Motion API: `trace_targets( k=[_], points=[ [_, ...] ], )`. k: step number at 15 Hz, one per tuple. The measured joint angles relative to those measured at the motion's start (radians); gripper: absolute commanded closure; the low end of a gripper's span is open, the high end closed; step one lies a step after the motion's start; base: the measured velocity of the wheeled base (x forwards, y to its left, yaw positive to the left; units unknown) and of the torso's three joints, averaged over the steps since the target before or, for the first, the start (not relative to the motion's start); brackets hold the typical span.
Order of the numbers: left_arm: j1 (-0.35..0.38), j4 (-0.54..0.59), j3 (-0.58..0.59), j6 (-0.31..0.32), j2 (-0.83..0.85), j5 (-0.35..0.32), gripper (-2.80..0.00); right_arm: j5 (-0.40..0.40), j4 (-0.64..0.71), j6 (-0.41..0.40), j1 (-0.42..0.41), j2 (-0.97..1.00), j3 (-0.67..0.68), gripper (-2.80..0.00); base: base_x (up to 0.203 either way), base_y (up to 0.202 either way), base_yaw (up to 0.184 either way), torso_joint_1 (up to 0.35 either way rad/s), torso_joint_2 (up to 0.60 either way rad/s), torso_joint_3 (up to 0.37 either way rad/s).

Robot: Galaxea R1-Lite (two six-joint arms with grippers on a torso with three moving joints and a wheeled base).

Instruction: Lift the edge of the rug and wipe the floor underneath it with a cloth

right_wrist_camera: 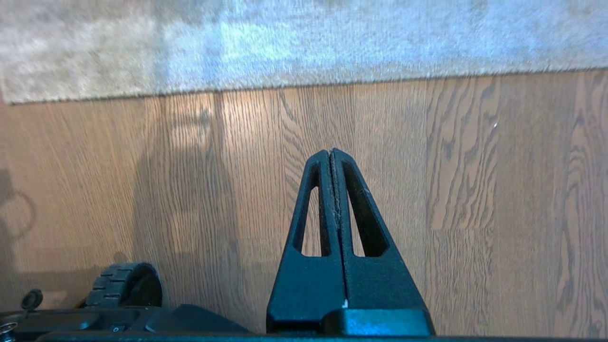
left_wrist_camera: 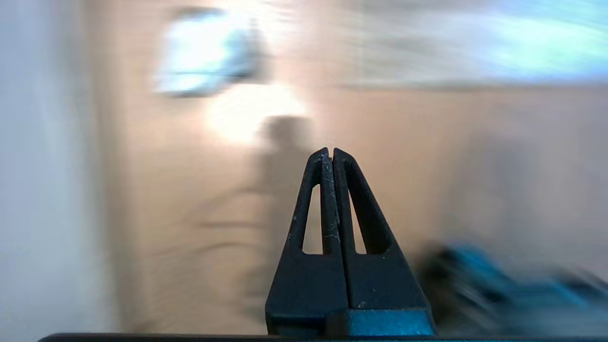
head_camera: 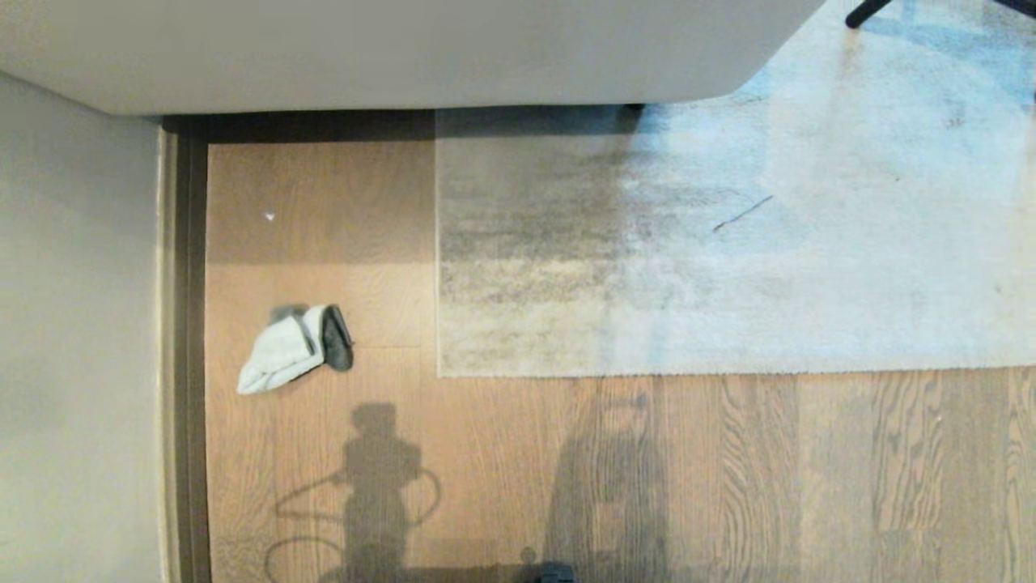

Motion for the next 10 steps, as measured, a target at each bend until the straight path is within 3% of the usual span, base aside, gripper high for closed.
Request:
trace_targets(
  k=[1, 2, 10],
  points=[
    [0.0, 0.0, 0.0, 0.001, 0.0, 0.077, 0.0, 0.0, 0.0, 0.0, 0.0, 0.0, 0.0, 0.0, 0.0, 0.0, 0.0, 0.002, 0.0, 0.212],
    [0.0, 0.0, 0.0, 0.001, 0.0, 0.103, 0.0, 0.0, 0.0, 0.0, 0.0, 0.0, 0.0, 0.0, 0.0, 0.0, 0.0, -0.002, 0.0, 0.204],
    [0.0, 0.0, 0.0, 0.0, 0.0, 0.11, 0.0, 0.0, 0.0, 0.0, 0.0, 0.0, 0.0, 0.0, 0.0, 0.0, 0.0, 0.0, 0.0, 0.203]
  ],
)
